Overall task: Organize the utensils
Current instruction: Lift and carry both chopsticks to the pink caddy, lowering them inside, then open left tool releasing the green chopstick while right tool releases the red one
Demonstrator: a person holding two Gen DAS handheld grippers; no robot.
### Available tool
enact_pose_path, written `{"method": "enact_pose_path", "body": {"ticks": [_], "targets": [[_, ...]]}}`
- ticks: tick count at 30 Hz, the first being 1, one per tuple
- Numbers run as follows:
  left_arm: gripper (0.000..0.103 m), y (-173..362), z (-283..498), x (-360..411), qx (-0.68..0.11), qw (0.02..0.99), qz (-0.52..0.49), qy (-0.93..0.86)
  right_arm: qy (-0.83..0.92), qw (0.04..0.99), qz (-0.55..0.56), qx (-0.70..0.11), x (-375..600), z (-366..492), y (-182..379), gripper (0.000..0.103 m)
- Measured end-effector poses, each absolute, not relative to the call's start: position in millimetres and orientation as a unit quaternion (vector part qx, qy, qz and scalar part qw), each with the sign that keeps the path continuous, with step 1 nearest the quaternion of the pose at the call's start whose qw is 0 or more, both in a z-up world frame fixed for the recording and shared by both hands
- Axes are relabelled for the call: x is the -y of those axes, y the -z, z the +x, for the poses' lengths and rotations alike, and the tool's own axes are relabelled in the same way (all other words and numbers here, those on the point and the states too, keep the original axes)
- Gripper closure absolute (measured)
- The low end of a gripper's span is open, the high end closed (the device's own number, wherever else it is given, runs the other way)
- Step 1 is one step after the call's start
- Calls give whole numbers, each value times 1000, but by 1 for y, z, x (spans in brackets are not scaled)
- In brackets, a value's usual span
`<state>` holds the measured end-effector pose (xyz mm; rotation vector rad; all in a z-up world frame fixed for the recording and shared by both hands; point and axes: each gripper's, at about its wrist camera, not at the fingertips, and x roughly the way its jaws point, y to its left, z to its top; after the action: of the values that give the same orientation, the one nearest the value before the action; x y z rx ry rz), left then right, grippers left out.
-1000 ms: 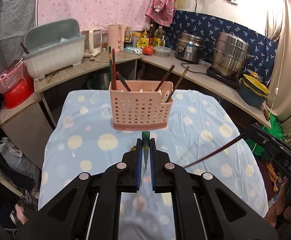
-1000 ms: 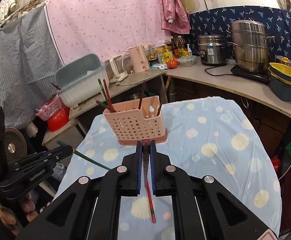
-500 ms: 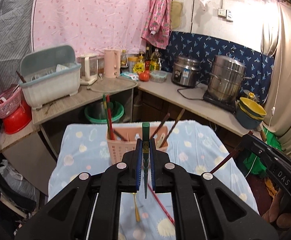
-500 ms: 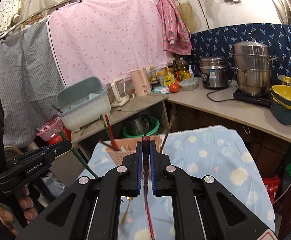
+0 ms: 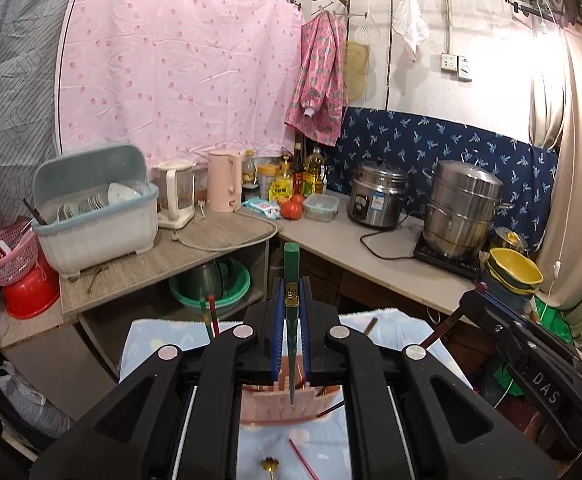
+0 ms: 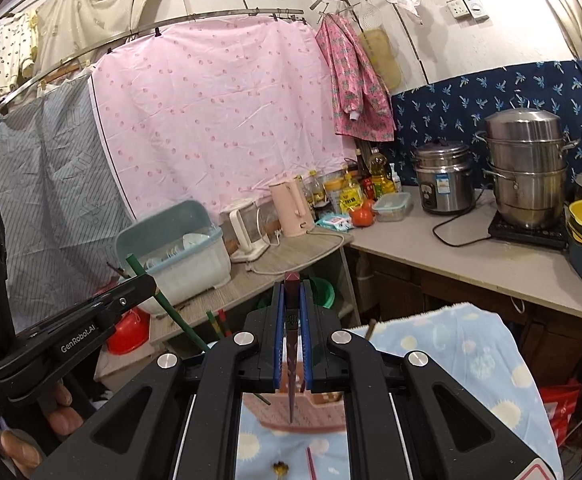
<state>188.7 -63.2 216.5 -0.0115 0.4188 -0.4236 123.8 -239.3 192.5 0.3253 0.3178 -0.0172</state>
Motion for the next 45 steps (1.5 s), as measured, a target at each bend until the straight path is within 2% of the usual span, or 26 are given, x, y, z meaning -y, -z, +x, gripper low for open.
{"method": "enact_pose_path", "body": {"ticks": [9, 22, 25, 26, 27, 28, 29, 45], "targets": [[96, -202, 238, 67, -207, 958, -15, 195, 10, 975, 165, -148, 233, 178, -187, 96], [96, -129, 278, 70, -274, 943, -15, 187, 12, 961, 162, -224, 221, 227, -111, 96], [96, -122, 279, 70, -279, 942, -13, 188, 16, 959, 159, -234, 220, 230, -104, 93], [92, -121, 279, 69, -277, 943, -14, 183, 21, 959, 159, -232, 221, 229, -103, 84], [74, -120, 278, 68, -278, 945, -12, 173, 25, 960, 158, -230, 221, 228, -103, 77], [63, -120, 278, 67, -279, 946, -12, 167, 30, 961, 160, -225, 222, 225, -103, 61], [48, -119, 277, 65, -276, 948, -15, 159, 33, 962, 162, -218, 223, 222, -104, 54], [48, -121, 244, 53, -272, 951, -8, 148, 24, 963, 153, -222, 211, 185, -105, 54]]}}
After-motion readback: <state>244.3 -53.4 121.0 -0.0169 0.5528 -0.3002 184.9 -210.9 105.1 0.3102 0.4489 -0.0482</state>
